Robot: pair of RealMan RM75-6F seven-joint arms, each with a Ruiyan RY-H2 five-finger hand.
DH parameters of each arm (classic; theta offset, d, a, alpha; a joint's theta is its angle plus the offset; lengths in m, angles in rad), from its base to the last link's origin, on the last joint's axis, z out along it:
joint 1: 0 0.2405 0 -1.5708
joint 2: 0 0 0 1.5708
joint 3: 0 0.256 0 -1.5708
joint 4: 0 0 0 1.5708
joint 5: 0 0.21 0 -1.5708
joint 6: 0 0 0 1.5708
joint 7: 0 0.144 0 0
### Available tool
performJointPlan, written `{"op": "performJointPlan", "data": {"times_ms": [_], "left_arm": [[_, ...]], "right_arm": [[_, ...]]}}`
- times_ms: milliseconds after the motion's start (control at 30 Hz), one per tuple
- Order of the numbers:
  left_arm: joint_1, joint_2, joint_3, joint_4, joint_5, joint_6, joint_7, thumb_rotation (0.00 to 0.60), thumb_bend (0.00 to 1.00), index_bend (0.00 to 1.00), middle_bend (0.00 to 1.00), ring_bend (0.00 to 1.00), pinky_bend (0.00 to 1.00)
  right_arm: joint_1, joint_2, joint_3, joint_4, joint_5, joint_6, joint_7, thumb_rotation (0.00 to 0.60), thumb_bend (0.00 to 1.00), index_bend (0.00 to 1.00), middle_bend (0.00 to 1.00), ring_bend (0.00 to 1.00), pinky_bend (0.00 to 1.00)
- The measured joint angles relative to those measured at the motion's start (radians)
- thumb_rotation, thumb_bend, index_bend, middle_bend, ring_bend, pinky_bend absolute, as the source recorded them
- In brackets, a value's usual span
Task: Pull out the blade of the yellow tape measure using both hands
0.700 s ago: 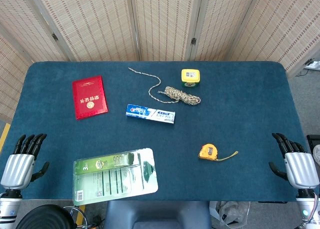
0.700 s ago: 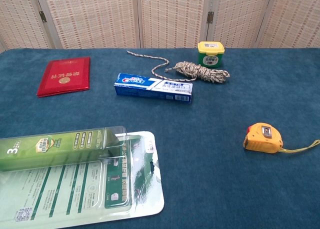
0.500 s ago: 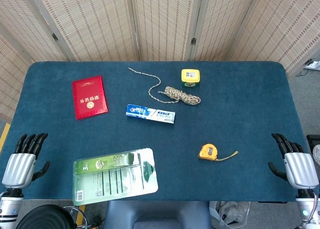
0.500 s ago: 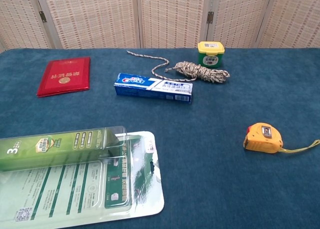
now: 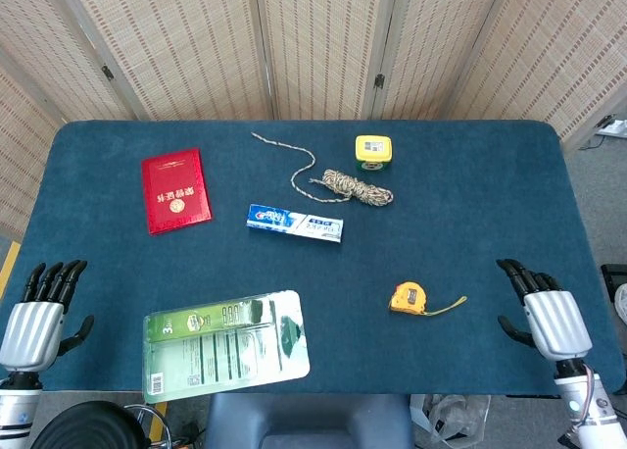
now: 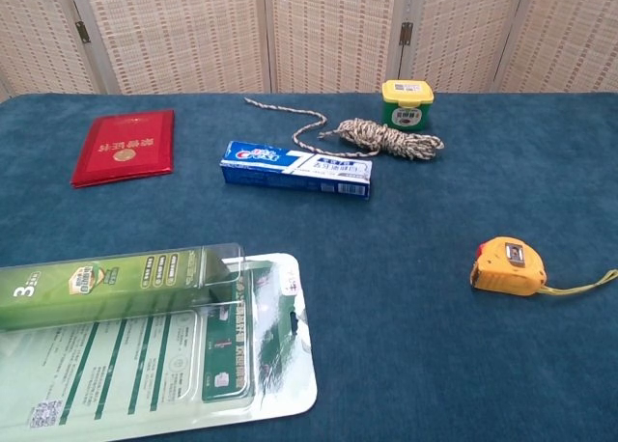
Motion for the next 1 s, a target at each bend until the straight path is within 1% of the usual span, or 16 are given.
{"op": "performJointPlan", "data": {"times_ms": [300,500,633,833,1000], "left_arm": [[0.009,0.003,0.005,0.010,-0.004,0.004,-0.015,0.600,0.36,0.07,0.13,0.10,0.05],[0.012,0.003,0.007,0.018,-0.006,0.005,-0.027,0.600,0.36,0.07,0.13,0.10,0.05],[0.015,0.001,0.009,0.024,-0.010,0.003,-0.033,0.600,0.36,0.07,0.13,0.10,0.05],[0.019,0.002,0.010,0.028,-0.017,0.001,-0.037,0.600,0.36,0.07,0.13,0.10,0.05],[0.022,0.004,0.011,0.029,-0.018,0.002,-0.039,0.600,0.36,0.07,0.13,0.10,0.05]], "right_arm": [[0.108,-0.077,0.012,0.000,0.031,-0.172,-0.056,0.600,0.29,0.10,0.17,0.27,0.26],[0.195,-0.143,0.023,0.036,0.072,-0.296,-0.093,0.600,0.29,0.10,0.18,0.27,0.27],[0.256,-0.179,0.029,0.071,0.096,-0.372,-0.126,0.600,0.30,0.14,0.20,0.27,0.27],[0.311,-0.223,0.032,0.125,0.128,-0.435,-0.155,0.600,0.30,0.20,0.24,0.27,0.27],[0.331,-0.245,0.023,0.155,0.146,-0.454,-0.167,0.600,0.30,0.22,0.25,0.28,0.27]]}}
